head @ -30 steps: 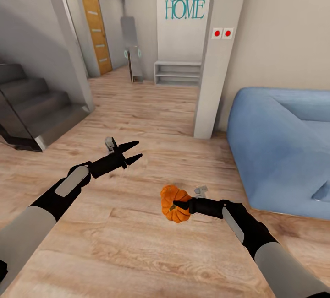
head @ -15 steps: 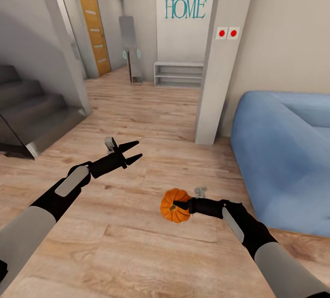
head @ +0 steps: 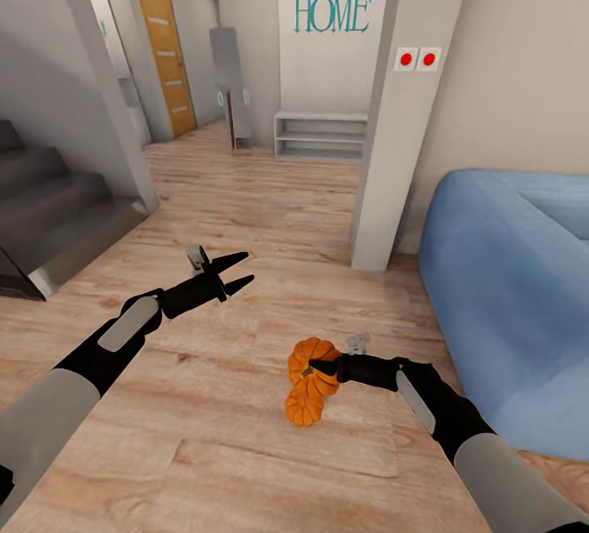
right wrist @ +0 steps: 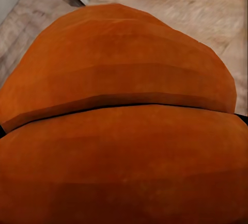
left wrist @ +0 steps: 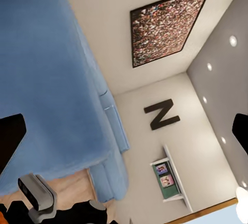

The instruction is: Place each of the two pumpkins and all three candles from the living room inside a cabinet in the living room (use any cabinet), then make sure every cabinet is closed, and position the cauldron so it is next to a table in the living room.

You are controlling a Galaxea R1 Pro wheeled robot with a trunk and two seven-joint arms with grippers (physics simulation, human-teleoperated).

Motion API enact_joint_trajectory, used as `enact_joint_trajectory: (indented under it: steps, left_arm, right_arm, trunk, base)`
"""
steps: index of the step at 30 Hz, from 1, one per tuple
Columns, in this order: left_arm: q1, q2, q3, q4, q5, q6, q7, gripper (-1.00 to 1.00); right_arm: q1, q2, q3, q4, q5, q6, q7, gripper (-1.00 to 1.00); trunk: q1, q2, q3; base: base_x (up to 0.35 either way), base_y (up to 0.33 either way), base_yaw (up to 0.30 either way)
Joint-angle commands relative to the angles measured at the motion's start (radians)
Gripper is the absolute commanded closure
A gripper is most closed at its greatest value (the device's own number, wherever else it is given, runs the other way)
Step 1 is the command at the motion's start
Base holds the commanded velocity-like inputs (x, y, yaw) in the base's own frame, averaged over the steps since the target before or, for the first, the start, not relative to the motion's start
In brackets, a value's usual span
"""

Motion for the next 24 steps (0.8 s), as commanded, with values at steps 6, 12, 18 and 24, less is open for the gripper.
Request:
enact_joint_trajectory:
  steps: [6, 12, 18, 24]
  left_arm:
    - [0.000, 0.000, 0.000, 0.001, 0.000, 0.000, 0.000, -1.00]
    - [0.000, 0.000, 0.000, 0.001, 0.000, -0.001, 0.000, -1.00]
    - [0.000, 0.001, 0.000, 0.001, 0.000, -0.001, 0.000, -1.00]
    - [0.004, 0.001, 0.000, 0.002, 0.000, -0.001, 0.000, -1.00]
  right_arm:
    - [0.000, 0.000, 0.000, 0.001, -0.004, 0.001, 0.000, 1.00]
    - [0.000, 0.000, 0.000, 0.000, -0.004, 0.001, 0.000, 1.00]
    - [0.000, -0.001, -0.003, -0.006, 0.001, 0.000, 0.000, 1.00]
    - [0.000, -0.001, -0.003, -0.003, 0.002, 0.000, 0.002, 1.00]
  trunk:
    - [0.000, 0.000, 0.000]
    - [0.000, 0.000, 0.000]
    - [0.000, 0.000, 0.000]
    - [0.000, 0.000, 0.004]
  base:
    - [0.337, 0.000, 0.000]
    - [0.337, 0.000, 0.000]
    - [0.337, 0.000, 0.000]
    - [0.143, 0.000, -0.156]
